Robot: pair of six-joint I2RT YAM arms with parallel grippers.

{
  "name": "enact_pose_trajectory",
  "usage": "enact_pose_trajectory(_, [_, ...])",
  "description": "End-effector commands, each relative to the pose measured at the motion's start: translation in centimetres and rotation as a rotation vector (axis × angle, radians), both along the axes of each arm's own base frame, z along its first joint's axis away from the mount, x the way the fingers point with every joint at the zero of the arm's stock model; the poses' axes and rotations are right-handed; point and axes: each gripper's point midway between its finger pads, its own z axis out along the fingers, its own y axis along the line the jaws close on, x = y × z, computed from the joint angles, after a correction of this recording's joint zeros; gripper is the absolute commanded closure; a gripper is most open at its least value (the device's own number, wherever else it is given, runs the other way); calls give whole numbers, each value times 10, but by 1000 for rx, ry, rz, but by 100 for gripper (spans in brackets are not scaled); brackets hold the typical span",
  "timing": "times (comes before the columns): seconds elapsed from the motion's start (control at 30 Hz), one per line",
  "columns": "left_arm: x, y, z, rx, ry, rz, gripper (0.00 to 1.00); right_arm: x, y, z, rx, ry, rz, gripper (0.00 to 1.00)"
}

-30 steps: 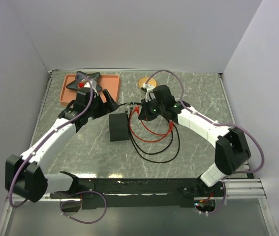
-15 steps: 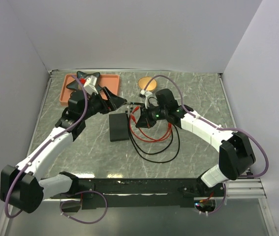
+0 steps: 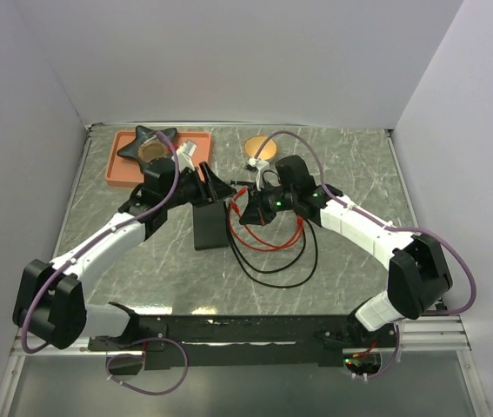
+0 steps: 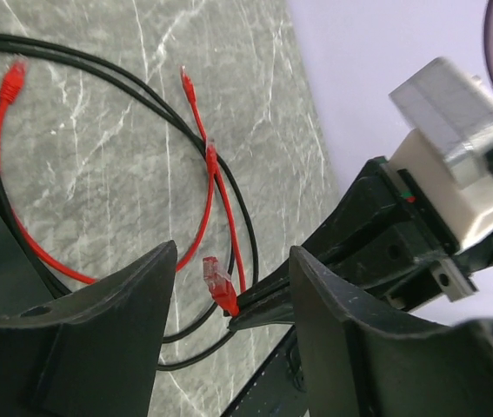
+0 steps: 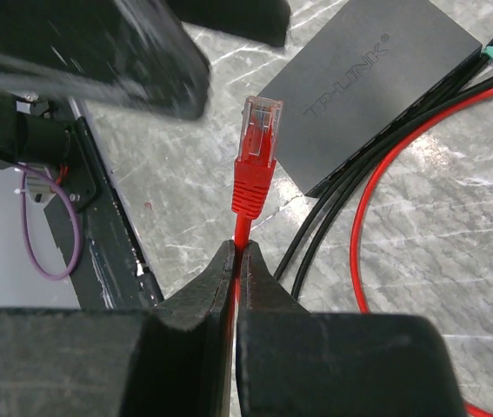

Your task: Insert the plug into the switch port

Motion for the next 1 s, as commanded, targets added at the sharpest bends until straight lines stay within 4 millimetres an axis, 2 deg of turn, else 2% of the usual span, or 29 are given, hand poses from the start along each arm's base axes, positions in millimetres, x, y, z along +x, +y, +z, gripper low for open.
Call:
enact_pose_trajectory(0.0, [-2, -15, 16, -26, -42, -58, 40, 7, 1, 38, 56, -99, -7, 100])
enact_pose_trajectory(0.17, [-4, -20, 5, -11, -20, -74, 43, 5, 1, 43, 69, -109, -3, 100])
enact_pose_trajectory(0.27, [-4, -23, 5, -24, -23, -85, 58, 5, 1, 43, 66, -109, -1, 100])
enact_pose_trajectory(0.3, [-5, -25, 5, -26, -20, -96, 69, 6, 1, 43, 69, -108, -3, 100])
enact_pose_trajectory(0.37, [-6, -27, 5, -24, -18, -109, 83, 6, 2, 42, 68, -104, -4, 100])
enact_pose_trajectory(0.47, [-6, -31, 4, -15, -12, -125, 99, 9, 1, 43, 67, -111, -18, 100])
enact_pose_trajectory(0.5, [-6, -32, 4, -13, -12, -125, 99, 9, 2, 43, 68, -106, -21, 99])
enact_pose_trajectory(0.57, [-7, -32, 4, -8, -12, -120, 99, 11, 1, 45, 66, -111, -34, 90])
enact_pose_trajectory(0.67, [-4, -26, 3, 3, 5, -59, 99, 15, -6, 55, 84, -164, -98, 48])
enact_pose_trajectory(0.7, [-4, -23, 6, -4, 19, -33, 99, 17, -9, 77, 137, -230, -138, 27])
enact_pose_trajectory(0.73, [-2, -21, 5, -3, 34, -5, 99, 15, -14, 71, 137, -235, -159, 17])
enact_pose_trajectory(0.77, [1, -15, 0, 8, 53, 44, 99, 16, -17, 78, 153, -263, -181, 7])
enact_pose_trajectory(0.8, [1, -14, 3, -10, 71, 65, 99, 18, -22, 90, 174, -308, -221, 4])
enact_pose_trajectory(0.97, [5, -10, 8, -52, 104, 149, 99, 22, -25, 92, 157, -338, -256, 2])
